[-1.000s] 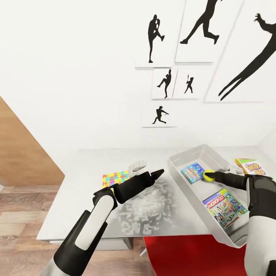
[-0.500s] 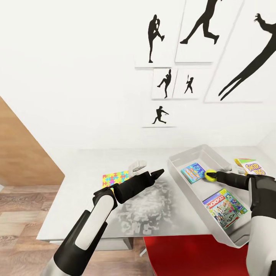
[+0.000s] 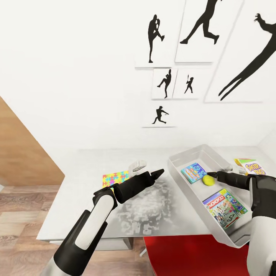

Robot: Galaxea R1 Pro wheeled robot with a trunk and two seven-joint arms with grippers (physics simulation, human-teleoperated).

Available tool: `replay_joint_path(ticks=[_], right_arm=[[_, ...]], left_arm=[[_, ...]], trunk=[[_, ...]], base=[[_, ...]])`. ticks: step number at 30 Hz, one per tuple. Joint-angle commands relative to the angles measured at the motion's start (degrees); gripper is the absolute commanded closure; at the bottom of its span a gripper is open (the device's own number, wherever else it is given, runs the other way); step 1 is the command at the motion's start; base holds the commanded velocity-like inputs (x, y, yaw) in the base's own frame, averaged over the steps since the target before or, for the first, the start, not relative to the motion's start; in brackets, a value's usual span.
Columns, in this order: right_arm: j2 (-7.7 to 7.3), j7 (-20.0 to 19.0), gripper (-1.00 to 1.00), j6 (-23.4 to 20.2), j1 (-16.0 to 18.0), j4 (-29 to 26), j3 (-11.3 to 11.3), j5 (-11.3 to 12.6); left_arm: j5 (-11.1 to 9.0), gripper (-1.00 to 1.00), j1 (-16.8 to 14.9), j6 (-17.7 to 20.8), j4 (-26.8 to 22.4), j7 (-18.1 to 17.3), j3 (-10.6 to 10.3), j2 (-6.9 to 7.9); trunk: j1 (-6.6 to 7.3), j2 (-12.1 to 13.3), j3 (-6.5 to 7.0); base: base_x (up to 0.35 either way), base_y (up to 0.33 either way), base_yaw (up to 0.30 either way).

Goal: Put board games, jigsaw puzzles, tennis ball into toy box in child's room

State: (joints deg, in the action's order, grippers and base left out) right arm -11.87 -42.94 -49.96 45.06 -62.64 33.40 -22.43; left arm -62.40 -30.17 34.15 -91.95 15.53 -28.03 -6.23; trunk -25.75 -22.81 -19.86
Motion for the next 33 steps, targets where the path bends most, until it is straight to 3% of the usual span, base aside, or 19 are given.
replay_joint_path(ticks=[1,12,18,21,26,33], right_arm=[[0.01,-0.6,-1.0,-0.1,0.1,-0.1,0.1,-0.6],[0.51,-1.0,-1.0,-0.2,-0.3,-3.5,0.0,-0.6],[0.69,-1.6,-1.0,-0.6,-1.1,-9.6,-0.1,-0.6],[0.72,-4.3,-1.0,-1.0,-2.7,-14.5,-0.1,-0.5],[0.74,-12.2,-1.0,-3.7,-6.7,-24.3,0.1,-0.6],[0.52,-15.3,-1.0,-6.0,-8.5,-28.3,1.5,-0.5]], left_arm=[[-0.6,-1.0,-0.1,0.1,-0.1,0.6,0.0,-0.01],[-0.8,-1.0,-0.1,0.1,-0.1,0.6,0.0,-0.01],[-0.8,-1.0,0.0,0.1,-0.1,0.6,0.1,0.04],[-0.9,-1.0,0.1,0.1,-0.1,0.6,0.6,0.14],[-0.9,-1.0,0.3,0.2,-0.1,0.5,1.8,0.22],[-1.0,-1.0,0.4,0.2,-0.1,0.5,2.2,0.25]], trunk=[[-0.03,-0.1,-0.1],[-0.03,-0.1,-0.1],[-0.03,-0.1,-0.1],[-0.03,-0.1,-0.1],[-0.03,-0.1,-0.1],[-0.03,-0.1,-0.1]], base=[[0.0,0.0,0.0],[0.0,0.0,0.0],[0.0,0.0,0.0],[0.0,0.0,0.0],[0.0,0.091,0.0],[0.0,0.236,0.0]])
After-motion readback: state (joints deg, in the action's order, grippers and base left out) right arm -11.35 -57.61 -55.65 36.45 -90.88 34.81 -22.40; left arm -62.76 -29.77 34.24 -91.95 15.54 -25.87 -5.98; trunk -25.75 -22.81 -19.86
